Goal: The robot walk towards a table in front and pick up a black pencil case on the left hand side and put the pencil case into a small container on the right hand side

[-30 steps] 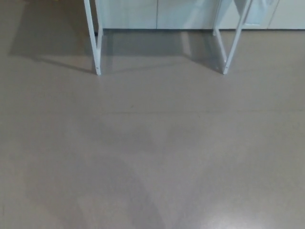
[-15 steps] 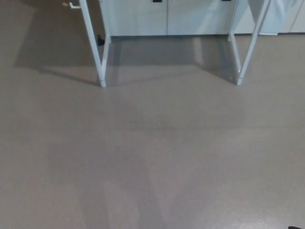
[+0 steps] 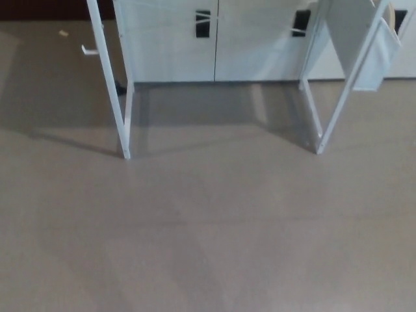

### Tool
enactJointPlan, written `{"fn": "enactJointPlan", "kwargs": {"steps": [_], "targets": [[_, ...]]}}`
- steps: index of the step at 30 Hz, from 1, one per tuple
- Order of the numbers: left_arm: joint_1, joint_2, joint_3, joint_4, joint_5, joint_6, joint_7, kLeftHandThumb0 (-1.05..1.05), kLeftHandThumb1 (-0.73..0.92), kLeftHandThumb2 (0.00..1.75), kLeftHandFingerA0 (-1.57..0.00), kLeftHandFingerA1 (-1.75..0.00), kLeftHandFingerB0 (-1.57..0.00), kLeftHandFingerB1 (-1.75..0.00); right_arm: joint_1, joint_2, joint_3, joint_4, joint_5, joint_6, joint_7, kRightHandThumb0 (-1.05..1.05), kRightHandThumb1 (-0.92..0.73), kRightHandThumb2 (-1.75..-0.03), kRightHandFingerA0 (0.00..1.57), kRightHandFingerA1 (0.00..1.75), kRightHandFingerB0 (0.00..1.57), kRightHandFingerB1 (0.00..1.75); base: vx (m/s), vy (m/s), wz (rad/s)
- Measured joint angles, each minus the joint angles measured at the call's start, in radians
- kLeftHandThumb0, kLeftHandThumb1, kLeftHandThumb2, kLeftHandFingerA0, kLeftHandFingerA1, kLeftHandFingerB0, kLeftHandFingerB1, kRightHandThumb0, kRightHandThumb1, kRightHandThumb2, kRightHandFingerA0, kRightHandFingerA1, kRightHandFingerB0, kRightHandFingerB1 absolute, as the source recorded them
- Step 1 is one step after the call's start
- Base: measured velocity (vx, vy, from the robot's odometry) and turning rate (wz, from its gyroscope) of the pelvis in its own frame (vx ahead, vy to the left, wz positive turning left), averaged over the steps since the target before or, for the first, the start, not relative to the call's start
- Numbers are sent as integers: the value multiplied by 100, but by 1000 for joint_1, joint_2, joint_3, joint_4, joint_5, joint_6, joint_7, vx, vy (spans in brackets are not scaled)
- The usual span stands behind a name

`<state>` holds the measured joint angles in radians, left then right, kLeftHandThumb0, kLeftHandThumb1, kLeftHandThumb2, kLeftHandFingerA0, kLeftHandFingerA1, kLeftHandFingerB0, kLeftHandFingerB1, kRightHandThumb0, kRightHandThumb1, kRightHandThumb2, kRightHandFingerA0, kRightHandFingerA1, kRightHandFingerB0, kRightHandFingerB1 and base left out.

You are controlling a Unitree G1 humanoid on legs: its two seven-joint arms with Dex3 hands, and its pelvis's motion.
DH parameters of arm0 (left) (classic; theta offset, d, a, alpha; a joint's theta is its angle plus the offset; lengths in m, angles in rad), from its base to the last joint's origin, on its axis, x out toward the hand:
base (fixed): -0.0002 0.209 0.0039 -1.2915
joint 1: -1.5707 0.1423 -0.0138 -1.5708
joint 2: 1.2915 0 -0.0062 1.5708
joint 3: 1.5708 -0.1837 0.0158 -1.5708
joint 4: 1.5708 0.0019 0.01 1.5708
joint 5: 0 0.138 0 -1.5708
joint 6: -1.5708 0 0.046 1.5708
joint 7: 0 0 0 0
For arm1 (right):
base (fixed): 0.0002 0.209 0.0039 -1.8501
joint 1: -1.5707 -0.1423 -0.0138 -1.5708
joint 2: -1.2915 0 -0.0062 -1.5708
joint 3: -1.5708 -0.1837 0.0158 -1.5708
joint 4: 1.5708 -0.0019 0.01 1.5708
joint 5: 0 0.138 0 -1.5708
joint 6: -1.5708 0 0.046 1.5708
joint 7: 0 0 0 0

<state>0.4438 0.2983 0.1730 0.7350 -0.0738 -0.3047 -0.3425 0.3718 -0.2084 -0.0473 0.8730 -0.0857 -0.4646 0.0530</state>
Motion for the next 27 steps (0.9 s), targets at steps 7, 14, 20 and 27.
{"fn": "enactJointPlan", "kwargs": {"steps": [7,14,20,27], "targets": [[-15,8,-20,27,20,-24,14,-40,54,57,-54,-37,-38,-33,-34,-6,-3,112,-8,-64,-15,-42,-65,-59,56,45,35,36,404,-145,16],[4,8,-27,38,21,-29,13,-48,45,73,-47,-47,-32,-42,-48,-14,0,158,-12,-111,-22,-49,-52,-83,47,57,30,49,264,-31,-10],[-27,13,-31,47,23,-35,16,-47,45,72,-50,-48,-34,-42,-43,-9,4,143,-18,-124,-26,-40,-67,-60,51,45,32,36,378,124,-23],[-31,17,-31,43,23,-38,17,-47,45,72,-50,-48,-35,-43,-48,-7,7,141,-26,-132,-29,-47,-52,-81,48,57,30,49,332,101,7]]}}
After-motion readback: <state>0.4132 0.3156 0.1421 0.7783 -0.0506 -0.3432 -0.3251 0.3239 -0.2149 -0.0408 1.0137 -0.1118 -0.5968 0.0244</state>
